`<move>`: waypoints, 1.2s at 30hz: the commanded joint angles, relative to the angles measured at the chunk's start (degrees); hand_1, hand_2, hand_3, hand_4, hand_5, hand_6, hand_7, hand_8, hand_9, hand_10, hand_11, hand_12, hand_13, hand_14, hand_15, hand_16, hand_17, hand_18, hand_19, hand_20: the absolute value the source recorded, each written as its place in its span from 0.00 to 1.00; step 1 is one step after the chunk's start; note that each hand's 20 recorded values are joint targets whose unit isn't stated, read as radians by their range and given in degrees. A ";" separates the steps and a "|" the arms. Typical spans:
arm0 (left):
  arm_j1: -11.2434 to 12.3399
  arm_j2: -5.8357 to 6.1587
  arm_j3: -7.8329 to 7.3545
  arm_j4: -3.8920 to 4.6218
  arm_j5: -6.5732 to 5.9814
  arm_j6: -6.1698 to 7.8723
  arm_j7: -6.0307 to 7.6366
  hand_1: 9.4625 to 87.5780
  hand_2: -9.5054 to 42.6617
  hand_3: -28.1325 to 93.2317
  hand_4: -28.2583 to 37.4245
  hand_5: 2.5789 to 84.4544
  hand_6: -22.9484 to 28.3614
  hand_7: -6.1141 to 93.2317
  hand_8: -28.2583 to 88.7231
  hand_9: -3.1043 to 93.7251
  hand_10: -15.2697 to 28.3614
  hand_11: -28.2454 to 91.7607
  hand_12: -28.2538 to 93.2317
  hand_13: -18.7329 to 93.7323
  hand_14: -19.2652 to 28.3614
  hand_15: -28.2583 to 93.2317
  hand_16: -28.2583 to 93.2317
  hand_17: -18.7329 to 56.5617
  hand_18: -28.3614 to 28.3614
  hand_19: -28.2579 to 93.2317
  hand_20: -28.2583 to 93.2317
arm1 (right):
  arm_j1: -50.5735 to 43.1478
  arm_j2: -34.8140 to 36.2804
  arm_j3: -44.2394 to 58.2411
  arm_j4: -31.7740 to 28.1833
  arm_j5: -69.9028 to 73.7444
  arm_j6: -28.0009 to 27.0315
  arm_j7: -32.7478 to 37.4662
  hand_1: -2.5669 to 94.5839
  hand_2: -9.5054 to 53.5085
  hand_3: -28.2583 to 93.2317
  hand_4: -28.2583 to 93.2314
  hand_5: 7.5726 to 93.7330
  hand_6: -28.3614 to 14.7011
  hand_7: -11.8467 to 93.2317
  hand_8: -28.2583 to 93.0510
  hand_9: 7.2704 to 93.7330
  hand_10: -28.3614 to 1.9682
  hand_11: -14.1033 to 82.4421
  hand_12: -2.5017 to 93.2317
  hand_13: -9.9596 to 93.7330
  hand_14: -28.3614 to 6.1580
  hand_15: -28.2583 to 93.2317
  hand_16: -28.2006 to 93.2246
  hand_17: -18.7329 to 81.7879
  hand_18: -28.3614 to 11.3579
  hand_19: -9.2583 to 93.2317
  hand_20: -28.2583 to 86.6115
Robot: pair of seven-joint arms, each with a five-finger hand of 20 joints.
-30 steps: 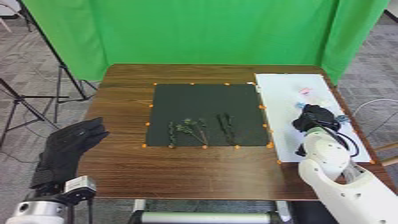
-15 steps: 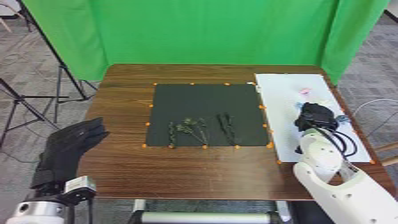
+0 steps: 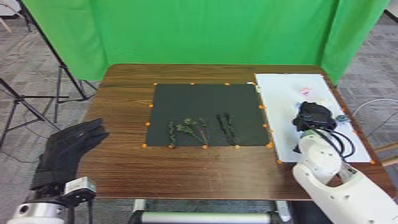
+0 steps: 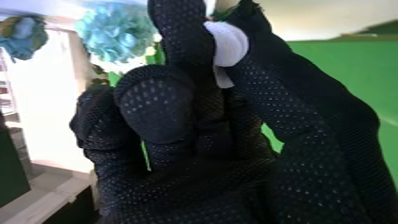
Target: Arrange flowers
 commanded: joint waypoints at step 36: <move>-2.07 -9.25 -3.88 2.08 5.37 -5.11 -8.77 0.25 0.30 0.92 0.26 0.58 0.74 0.21 0.17 0.46 0.85 0.53 0.31 0.41 0.99 0.71 0.14 0.12 0.88 0.70 0.35 | 23.21 -27.27 -27.50 3.67 -4.06 1.75 -23.46 0.56 0.05 0.88 0.00 0.85 0.62 0.36 0.37 0.92 0.61 0.42 0.36 0.84 0.70 0.83 0.43 0.69 0.29 1.00 0.54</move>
